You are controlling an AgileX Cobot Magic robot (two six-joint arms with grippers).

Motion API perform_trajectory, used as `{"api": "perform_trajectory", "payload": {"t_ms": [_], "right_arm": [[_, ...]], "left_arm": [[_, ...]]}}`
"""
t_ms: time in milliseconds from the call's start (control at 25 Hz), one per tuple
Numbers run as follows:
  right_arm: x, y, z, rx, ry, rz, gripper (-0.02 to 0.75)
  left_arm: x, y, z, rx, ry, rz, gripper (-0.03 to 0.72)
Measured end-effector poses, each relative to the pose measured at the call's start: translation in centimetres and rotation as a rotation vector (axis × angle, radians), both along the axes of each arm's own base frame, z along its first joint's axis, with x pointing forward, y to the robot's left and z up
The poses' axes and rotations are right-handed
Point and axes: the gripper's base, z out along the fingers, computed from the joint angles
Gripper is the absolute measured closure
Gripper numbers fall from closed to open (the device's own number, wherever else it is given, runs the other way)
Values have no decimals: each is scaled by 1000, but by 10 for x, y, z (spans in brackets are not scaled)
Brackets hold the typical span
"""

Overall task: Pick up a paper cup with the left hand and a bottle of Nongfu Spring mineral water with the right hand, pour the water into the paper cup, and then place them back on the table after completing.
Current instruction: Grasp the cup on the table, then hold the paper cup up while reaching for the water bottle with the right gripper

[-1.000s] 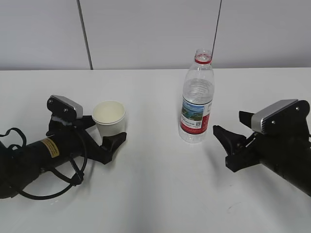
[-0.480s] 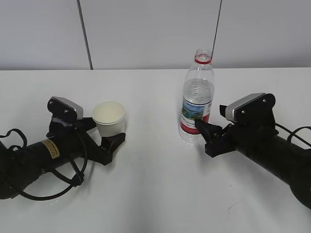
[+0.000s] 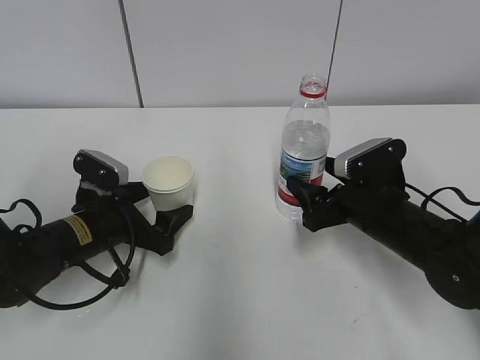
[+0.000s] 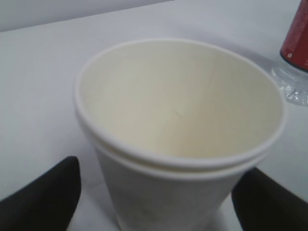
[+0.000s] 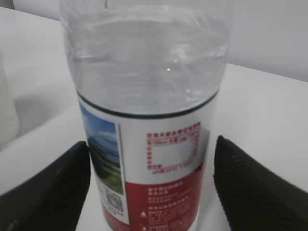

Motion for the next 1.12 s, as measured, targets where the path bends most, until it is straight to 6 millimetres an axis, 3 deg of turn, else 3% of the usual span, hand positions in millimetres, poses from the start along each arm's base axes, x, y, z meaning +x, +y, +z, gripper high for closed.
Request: {"api": "perform_trajectory", "payload": {"t_ms": [160,320,680,1120], "right_arm": [[3,1,-1,40,15,-4,139],[11,3,2,88,35,-11,76],[23,8,6,94,39,6,67],[22,10,6,85,39,30,167]], "left_arm": [[0,0,0,0,0,0,104],[0,0,0,0,0,0,104],[0,0,0,0,0,0,104],[0,0,0,0,0,-2,164]]}}
